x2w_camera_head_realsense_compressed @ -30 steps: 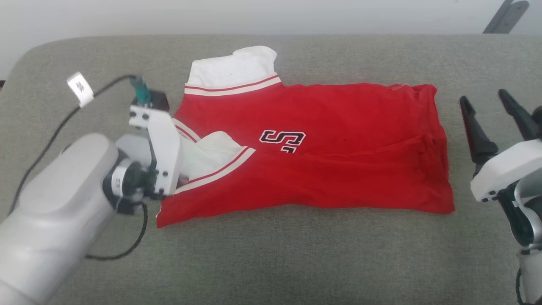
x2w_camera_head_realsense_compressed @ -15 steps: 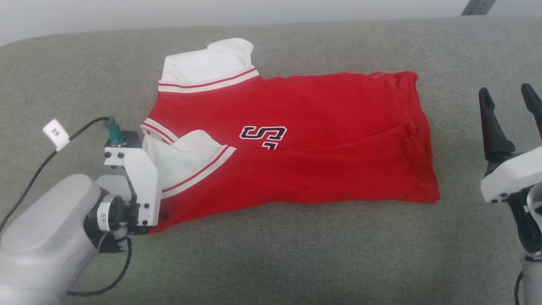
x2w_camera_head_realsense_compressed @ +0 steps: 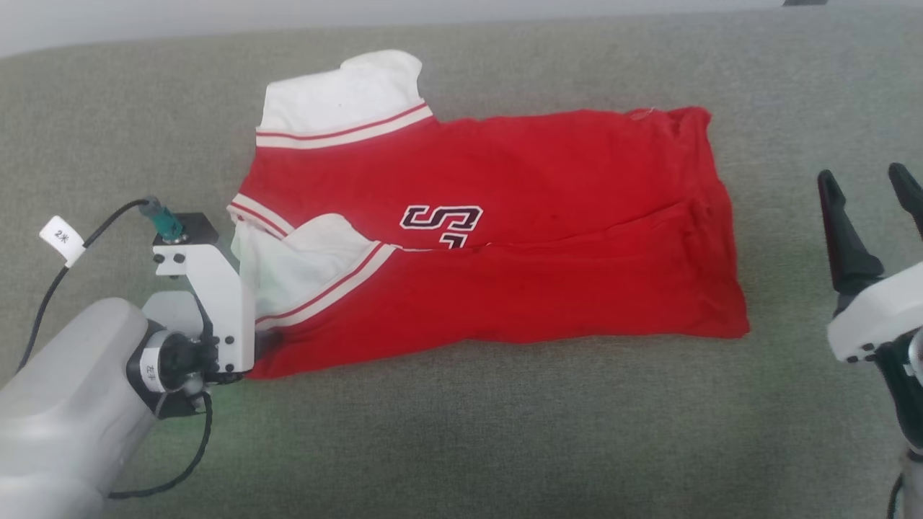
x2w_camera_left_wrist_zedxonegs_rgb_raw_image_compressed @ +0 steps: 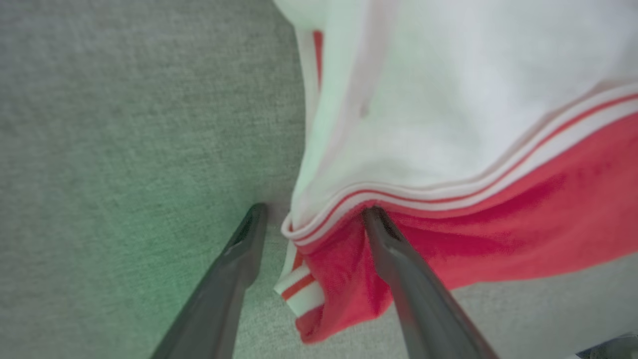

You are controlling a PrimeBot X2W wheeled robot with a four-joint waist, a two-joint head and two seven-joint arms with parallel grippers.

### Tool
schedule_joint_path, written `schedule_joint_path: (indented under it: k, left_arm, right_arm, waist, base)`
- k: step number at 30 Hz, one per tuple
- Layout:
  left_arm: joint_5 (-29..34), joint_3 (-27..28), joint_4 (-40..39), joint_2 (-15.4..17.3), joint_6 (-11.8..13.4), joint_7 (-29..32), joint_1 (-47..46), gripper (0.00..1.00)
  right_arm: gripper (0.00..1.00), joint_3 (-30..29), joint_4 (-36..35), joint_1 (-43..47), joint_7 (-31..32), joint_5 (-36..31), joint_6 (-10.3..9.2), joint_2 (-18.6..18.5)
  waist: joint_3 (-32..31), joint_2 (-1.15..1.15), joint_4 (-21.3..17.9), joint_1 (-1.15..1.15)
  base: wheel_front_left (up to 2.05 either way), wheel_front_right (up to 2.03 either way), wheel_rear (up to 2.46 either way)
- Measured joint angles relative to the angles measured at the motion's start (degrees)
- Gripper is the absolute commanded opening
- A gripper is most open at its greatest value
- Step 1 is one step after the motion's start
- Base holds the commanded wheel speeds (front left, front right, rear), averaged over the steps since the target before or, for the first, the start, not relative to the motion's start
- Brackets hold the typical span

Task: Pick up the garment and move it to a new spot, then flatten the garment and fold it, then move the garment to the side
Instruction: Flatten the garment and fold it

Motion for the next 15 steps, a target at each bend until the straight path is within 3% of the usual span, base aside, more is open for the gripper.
schedule_joint_path:
  k: [5,13,14,15]
  left_arm:
    - [0.30,0.29,0.79,-0.08,-2.64,-2.16,-1.07,1.00]
    - [0.07,0.47,2.67,-1.24,-3.44,-1.94,-2.34,1.00]
    - [0.01,0.43,2.97,-1.43,-3.43,-1.72,-2.47,0.71]
    - [0.01,0.22,3.21,-1.58,-3.43,-1.25,-2.74,0.27]
  right_arm:
    - [1.00,-1.21,-2.09,0.64,0.86,0.05,0.00,-0.10]
    - [1.00,-1.40,-2.53,0.90,1.80,0.30,0.00,0.31]
    - [1.00,-1.36,-2.48,0.92,2.36,0.47,0.00,0.34]
    - [1.00,-1.16,-2.46,0.97,3.30,0.55,0.00,0.20]
  waist:
    - [2.06,0.00,0.51,0.00]
    - [3.17,0.00,1.29,0.00]
    - [3.16,0.00,1.33,0.00]
    - [3.14,0.00,1.38,0.00]
  base:
    - [0.00,0.00,0.00]
    - [0.00,0.00,0.00]
    - [0.00,0.00,0.00]
    - [0.00,0.00,0.00]
